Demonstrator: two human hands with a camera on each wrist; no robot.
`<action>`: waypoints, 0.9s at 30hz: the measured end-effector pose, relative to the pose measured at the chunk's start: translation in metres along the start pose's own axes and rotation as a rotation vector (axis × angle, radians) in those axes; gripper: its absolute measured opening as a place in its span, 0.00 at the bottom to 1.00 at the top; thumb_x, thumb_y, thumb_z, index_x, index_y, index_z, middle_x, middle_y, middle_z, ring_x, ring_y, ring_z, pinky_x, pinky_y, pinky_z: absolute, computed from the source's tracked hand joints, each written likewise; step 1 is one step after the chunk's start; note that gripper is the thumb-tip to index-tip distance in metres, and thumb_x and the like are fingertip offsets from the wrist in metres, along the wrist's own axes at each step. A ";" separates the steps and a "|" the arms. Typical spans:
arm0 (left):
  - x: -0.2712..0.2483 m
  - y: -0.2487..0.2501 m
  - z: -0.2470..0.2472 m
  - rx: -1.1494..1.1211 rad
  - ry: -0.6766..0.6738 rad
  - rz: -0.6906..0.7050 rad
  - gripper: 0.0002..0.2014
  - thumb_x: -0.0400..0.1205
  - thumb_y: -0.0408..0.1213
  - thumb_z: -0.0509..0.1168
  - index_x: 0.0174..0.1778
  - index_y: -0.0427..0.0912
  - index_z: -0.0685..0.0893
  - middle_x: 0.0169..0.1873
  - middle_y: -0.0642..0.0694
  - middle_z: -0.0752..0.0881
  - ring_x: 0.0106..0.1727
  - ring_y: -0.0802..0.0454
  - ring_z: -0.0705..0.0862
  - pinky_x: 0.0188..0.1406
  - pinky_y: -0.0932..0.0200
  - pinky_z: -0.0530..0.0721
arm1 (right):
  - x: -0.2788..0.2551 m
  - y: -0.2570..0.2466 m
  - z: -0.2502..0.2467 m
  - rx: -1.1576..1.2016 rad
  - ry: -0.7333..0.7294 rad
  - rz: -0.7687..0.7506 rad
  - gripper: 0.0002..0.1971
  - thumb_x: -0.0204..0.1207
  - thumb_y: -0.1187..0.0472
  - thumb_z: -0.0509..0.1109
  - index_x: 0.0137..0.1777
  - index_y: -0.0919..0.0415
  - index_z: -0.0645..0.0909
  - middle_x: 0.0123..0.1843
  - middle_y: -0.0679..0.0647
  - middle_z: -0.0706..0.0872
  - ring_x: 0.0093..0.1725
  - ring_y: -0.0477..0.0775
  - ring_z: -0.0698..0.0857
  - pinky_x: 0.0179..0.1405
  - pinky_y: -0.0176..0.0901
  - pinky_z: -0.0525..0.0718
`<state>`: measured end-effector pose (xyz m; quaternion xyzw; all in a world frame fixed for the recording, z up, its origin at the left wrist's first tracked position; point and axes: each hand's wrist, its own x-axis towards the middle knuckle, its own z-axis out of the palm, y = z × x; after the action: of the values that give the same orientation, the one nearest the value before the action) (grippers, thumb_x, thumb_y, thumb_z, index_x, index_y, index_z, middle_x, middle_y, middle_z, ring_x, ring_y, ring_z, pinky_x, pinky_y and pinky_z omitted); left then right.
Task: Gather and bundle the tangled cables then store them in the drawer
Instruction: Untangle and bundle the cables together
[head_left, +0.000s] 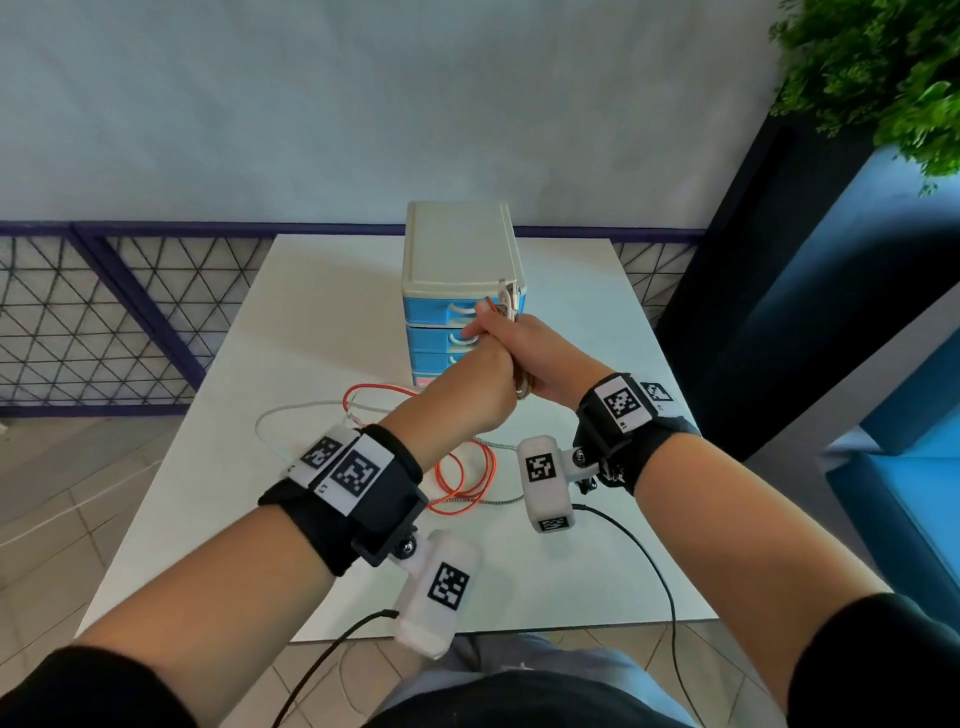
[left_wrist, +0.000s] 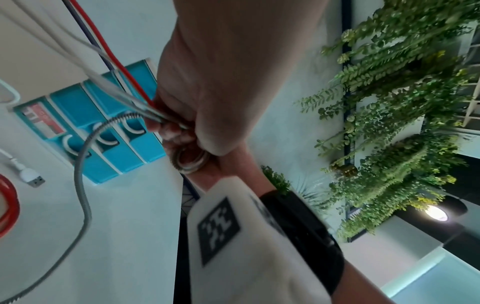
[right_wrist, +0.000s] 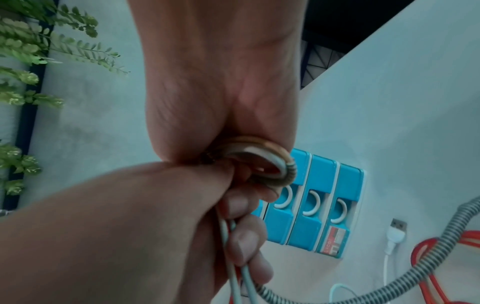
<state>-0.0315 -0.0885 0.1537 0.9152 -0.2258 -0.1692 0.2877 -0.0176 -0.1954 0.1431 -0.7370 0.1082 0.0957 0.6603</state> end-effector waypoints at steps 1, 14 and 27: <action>0.003 -0.002 0.000 -0.043 -0.004 -0.020 0.17 0.87 0.32 0.51 0.68 0.26 0.70 0.57 0.29 0.82 0.56 0.35 0.82 0.44 0.56 0.72 | 0.002 0.001 -0.001 -0.019 0.016 -0.016 0.21 0.82 0.41 0.60 0.47 0.58 0.84 0.39 0.51 0.82 0.36 0.48 0.82 0.35 0.37 0.80; -0.007 -0.032 0.014 -0.257 -0.153 0.131 0.17 0.88 0.46 0.51 0.36 0.44 0.76 0.28 0.49 0.76 0.26 0.57 0.72 0.25 0.72 0.71 | 0.002 -0.011 -0.003 0.725 -0.065 -0.017 0.25 0.84 0.41 0.53 0.32 0.59 0.71 0.41 0.60 0.88 0.51 0.59 0.88 0.61 0.59 0.81; -0.001 -0.056 0.018 -0.662 -0.220 0.112 0.27 0.79 0.61 0.55 0.23 0.44 0.73 0.15 0.52 0.68 0.16 0.58 0.64 0.18 0.69 0.67 | 0.000 -0.023 -0.003 0.611 0.133 -0.027 0.22 0.84 0.43 0.56 0.33 0.56 0.66 0.16 0.47 0.62 0.11 0.42 0.59 0.10 0.30 0.58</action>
<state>-0.0222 -0.0545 0.1062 0.7347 -0.2384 -0.3148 0.5517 -0.0115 -0.1955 0.1657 -0.5104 0.1652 0.0017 0.8439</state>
